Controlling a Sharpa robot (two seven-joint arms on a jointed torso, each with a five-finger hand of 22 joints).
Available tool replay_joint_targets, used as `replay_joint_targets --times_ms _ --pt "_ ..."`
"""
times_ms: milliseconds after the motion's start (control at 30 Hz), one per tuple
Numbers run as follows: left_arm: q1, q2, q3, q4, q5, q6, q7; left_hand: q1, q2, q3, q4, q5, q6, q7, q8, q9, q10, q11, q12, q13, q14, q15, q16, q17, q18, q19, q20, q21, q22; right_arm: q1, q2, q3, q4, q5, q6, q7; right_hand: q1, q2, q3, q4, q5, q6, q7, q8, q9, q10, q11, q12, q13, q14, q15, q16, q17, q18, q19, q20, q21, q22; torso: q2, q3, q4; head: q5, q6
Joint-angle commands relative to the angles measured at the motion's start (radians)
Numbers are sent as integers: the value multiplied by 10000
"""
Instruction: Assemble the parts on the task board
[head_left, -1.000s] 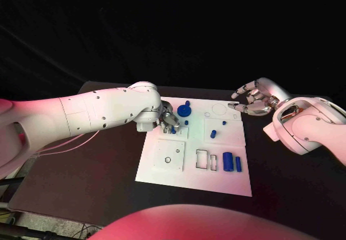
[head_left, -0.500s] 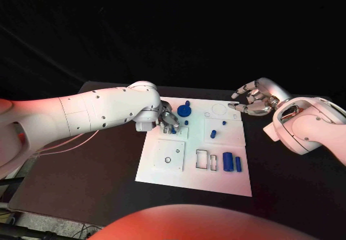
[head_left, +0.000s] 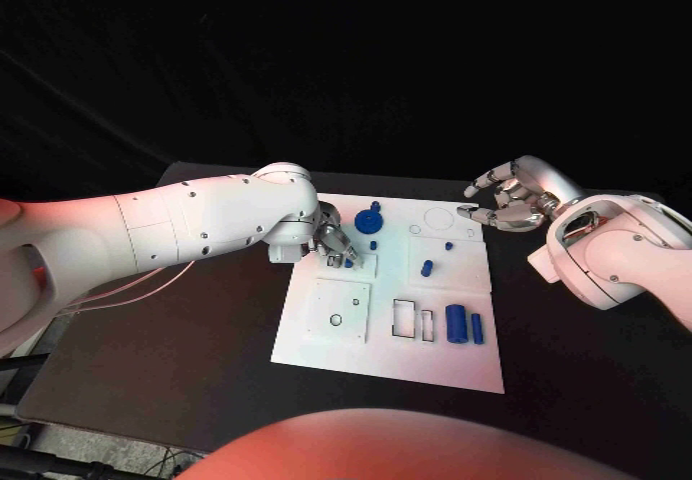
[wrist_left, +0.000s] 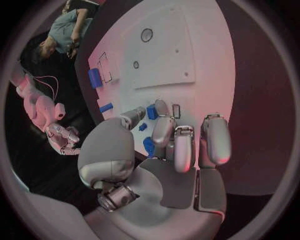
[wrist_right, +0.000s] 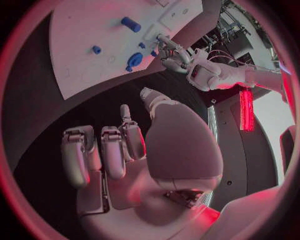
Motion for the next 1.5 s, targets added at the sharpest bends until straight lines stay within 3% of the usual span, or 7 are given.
replay_joint_targets --times_ms 33,100,167,500,667,867,1500 --pt "1 -40 16 81 -34 -20 -33 468 65 -754 604 66 60 -1 -66 -1 35 -66 66 9 1076 -60 36 2634 -124 54 35 -50 1250 -10 -6 1 -2 -51 115 -1 -133 -21 45 23 3 -50 6 63 21 -77 -1 -68 690 1060 -45 39 2631 -76 893 -47 -49 2538 -1 -2 1 11 2" --pt "2 -89 57 140 -39 -33 -28 635 100 -1146 846 349 72 6 -57 12 42 -59 80 16 1076 -57 36 2634 -126 65 36 -56 1276 -11 -9 1 -2 -51 116 1 -133 -21 45 23 3 -50 6 63 21 -77 -1 -68 690 1060 -45 39 2631 -76 893 -47 -49 2538 -1 1 3 22 2" --pt "3 -138 96 201 -39 -42 -21 546 19 -1532 861 2006 58 7 -48 52 43 -63 74 12 1076 -62 36 2634 -127 65 15 -74 1304 -13 -15 1 -1 -51 116 4 -133 -21 45 23 3 -50 6 63 21 -77 -1 -68 690 1060 -45 39 2631 -76 893 -47 -49 2538 1 -2 8 22 2" --pt "86 -297 369 323 427 -41 26 796 70 -1854 858 3216 40 -8 -77 68 41 -73 66 7 1076 -75 36 2634 -127 74 7 -102 1345 -24 -17 1 -63 -51 95 7 -143 -25 42 25 -9 -59 7 63 25 -87 0 -80 679 1057 -45 35 2619 -74 890 -47 -55 2536 -43 -4 15 72 2" --pt "170 -356 427 160 1042 -139 159 1155 72 -1796 839 5509 -11 -40 -102 104 24 -103 36 -16 1076 -104 36 2634 -126 80 -6 -138 1383 -28 -17 1 -91 -51 94 9 -146 -28 41 26 -7 -63 8 63 26 -86 0 -79 679 1056 -45 33 2615 -72 884 -47 -65 2532 -40 -4 8 34 2" --pt "294 -528 492 -97 1782 -524 406 1309 98 -1605 837 7063 -343 -18 27 350 -257 -96 -346 -342 1076 -94 36 2634 -89 16 -228 -275 1371 -31 -27 1 -108 -51 109 11 -181 -78 64 11 337 -109 5 92 77 -91 -3 -87 671 1056 -47 33 2614 -71 883 -50 -69 2532 -44 -4 23 11 2" --pt "1269 -428 596 -1145 677 201 457 1446 -88 -1507 868 7386 -812 48 150 542 -626 -55 -577 -542 1076 -82 36 2634 -40 -175 -320 -589 1287 -34 -4 -2 -145 -47 116 13 -260 -152 91 21 703 -144 5 122 125 -104 -5 -103 651 1051 -52 25 2594 -69 879 -55 -81 2530 -7 -3 23 -60 119"
